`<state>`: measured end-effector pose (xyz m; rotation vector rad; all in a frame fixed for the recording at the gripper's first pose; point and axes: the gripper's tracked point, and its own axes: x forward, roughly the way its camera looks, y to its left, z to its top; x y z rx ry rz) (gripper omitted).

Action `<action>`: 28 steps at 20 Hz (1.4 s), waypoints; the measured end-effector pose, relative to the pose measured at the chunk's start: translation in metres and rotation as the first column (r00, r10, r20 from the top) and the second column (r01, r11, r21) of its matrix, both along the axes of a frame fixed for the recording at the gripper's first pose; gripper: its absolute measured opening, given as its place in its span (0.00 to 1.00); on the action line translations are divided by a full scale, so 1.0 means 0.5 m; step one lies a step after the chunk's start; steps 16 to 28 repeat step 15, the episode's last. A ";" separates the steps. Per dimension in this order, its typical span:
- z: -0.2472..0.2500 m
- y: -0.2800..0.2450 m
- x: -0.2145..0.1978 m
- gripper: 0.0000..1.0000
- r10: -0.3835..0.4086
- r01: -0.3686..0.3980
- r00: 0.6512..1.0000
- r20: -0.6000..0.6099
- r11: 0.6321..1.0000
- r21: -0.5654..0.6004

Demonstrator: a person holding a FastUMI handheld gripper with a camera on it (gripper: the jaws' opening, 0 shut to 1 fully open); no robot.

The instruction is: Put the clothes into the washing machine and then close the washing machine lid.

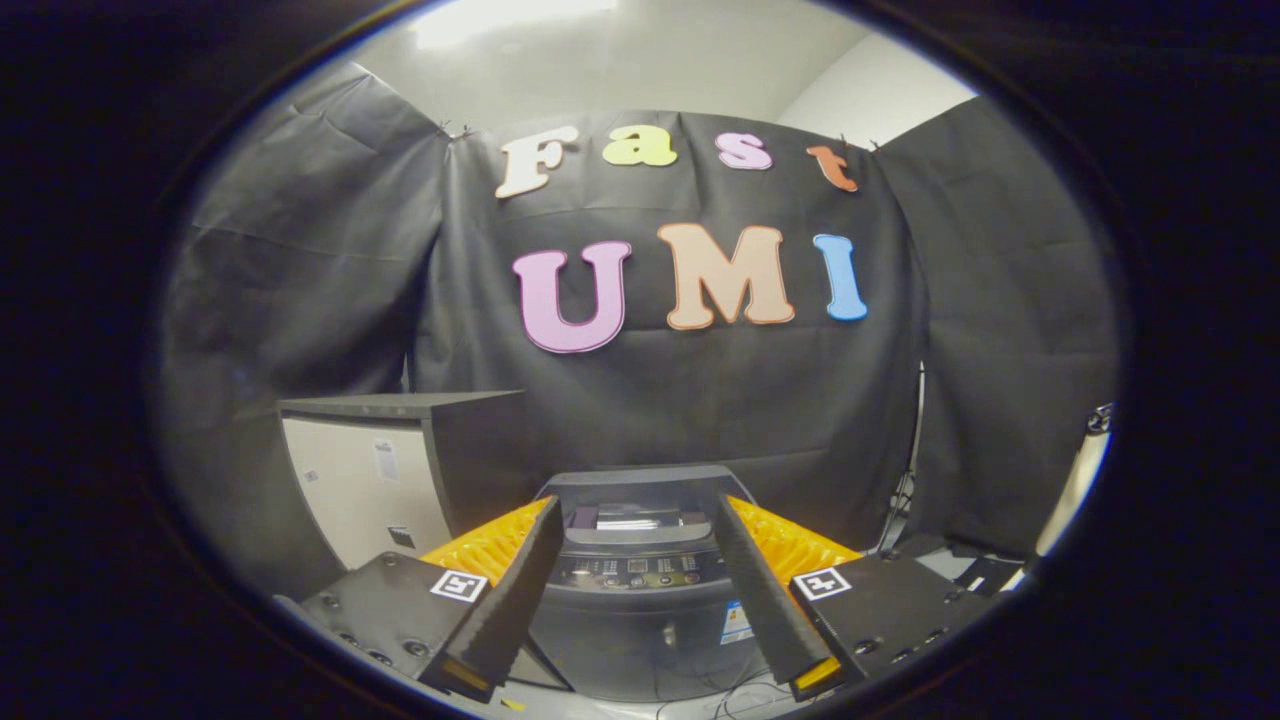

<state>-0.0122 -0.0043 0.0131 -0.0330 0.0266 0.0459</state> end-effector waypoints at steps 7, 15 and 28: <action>-0.017 -0.003 0.009 0.95 -0.008 0.008 1.000 -0.008 1.000 -0.012; -0.025 -0.010 0.017 0.95 -0.014 0.015 0.999 0.032 0.999 -0.044; -0.025 -0.010 0.017 0.95 -0.014 0.015 0.999 0.032 0.999 -0.044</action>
